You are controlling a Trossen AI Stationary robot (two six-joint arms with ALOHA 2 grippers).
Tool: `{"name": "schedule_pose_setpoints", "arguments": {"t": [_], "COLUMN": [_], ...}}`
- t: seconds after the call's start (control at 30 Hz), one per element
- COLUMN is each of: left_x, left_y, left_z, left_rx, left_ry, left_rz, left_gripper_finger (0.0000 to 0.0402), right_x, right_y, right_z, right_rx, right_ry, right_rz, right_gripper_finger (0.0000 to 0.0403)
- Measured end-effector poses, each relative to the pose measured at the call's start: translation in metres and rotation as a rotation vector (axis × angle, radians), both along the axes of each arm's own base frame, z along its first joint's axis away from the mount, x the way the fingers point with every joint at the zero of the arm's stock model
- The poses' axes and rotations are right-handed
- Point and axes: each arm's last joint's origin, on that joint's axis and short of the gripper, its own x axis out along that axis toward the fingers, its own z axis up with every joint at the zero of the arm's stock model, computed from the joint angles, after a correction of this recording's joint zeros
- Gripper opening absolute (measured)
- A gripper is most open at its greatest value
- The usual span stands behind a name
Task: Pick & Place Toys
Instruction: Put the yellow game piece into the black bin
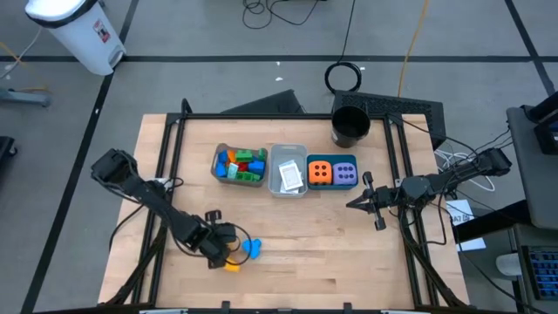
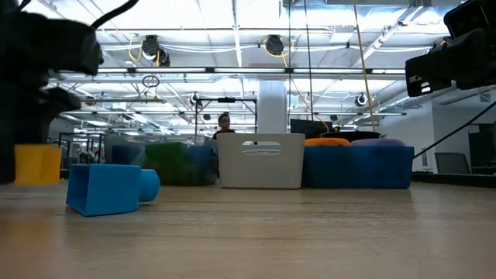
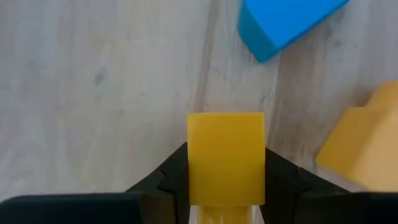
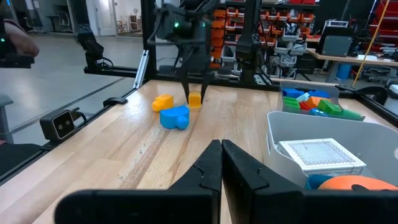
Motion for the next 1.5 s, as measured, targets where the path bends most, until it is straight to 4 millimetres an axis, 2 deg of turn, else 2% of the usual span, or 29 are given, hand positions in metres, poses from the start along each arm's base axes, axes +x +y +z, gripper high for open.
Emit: {"name": "schedule_pose_setpoints", "arguments": {"t": [0.27,0.43,0.63,0.8,1.0,1.17,1.5], "left_x": [0.002,0.002,-0.003,-0.006,-0.001,0.012,0.036], "left_y": [0.027,0.055,0.084,0.111,0.139,0.158,0.190], "left_z": [0.042,0.072,0.100,0.114,0.119,0.113,0.073], "left_rx": [-0.082,-0.121,-0.048,0.041,0.121,0.162,0.188], "left_ry": [-0.138,-0.281,-0.445,-0.542,-0.593,-0.590,-0.405], "left_rz": [0.114,0.242,0.276,0.415,0.534,0.581,0.654], "left_gripper_finger": [0.0134,0.0135,0.0138,0.0141,0.0144,0.0140,0.0139], "right_x": [0.000,0.000,0.000,0.000,0.000,0.000,0.000], "right_y": [0.000,0.000,0.000,0.000,0.000,0.000,0.000], "right_z": [0.000,0.000,0.000,0.000,0.000,0.000,0.000], "right_rx": [0.000,-0.017,-0.024,-0.025,-0.026,-0.026,-0.026], "right_ry": [0.000,-0.003,-0.004,-0.004,-0.004,-0.005,-0.004], "right_rz": [0.000,0.001,0.001,0.001,0.001,0.001,0.001], "right_gripper_finger": [0.0004,0.0004,0.0004,0.0004,0.0004,0.0004,0.0004]}}
